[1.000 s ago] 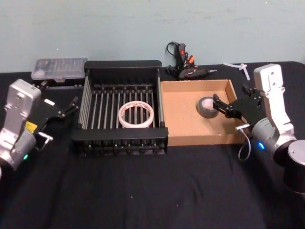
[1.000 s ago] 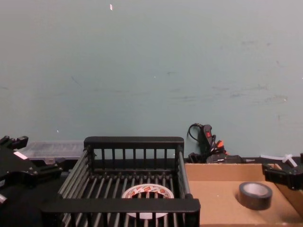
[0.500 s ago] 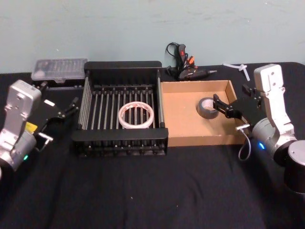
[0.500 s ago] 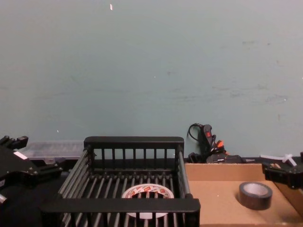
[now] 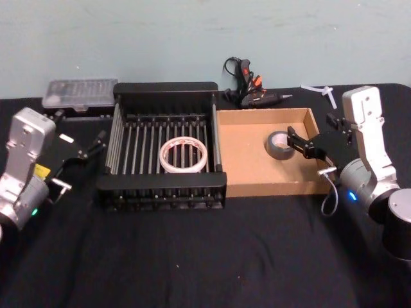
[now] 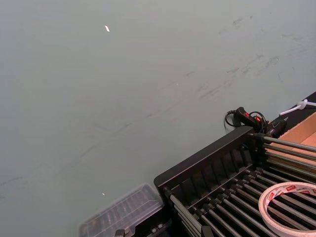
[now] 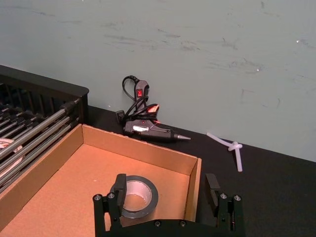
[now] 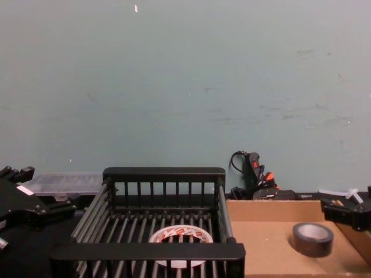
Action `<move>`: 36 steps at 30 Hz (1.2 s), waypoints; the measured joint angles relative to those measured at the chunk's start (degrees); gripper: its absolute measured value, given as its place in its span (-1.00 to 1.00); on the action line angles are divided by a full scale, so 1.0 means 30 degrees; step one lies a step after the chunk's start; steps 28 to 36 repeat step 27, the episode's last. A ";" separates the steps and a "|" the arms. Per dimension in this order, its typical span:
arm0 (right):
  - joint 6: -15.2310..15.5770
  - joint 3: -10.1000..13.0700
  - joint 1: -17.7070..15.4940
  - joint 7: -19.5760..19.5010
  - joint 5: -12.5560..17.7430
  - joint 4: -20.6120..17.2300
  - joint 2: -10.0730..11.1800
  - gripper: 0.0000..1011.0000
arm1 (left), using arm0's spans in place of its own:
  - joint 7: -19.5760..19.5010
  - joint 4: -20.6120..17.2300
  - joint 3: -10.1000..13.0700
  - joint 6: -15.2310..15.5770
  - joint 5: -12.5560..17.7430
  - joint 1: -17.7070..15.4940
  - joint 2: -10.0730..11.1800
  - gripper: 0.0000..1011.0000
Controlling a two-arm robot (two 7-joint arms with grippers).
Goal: Pick up the white tape and place it into the black box , Pick up the silver tape and place it into the brown box.
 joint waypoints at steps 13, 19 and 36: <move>0.0001 0.0000 0.0000 0.0000 0.0007 0.0000 0.0000 0.98 | 0.0001 0.0001 -0.0001 -0.0001 -0.0001 0.0001 0.0000 0.98; 0.0003 0.0000 0.0000 0.0000 0.0006 0.0001 0.0000 0.98 | 0.0000 0.0000 0.0000 -0.0001 -0.0001 0.0000 0.0000 0.98; 0.0002 0.0000 0.0000 0.0000 0.0006 0.0000 0.0001 0.98 | 0.0000 0.0001 -0.0001 0.0000 -0.0001 0.0000 0.0000 0.98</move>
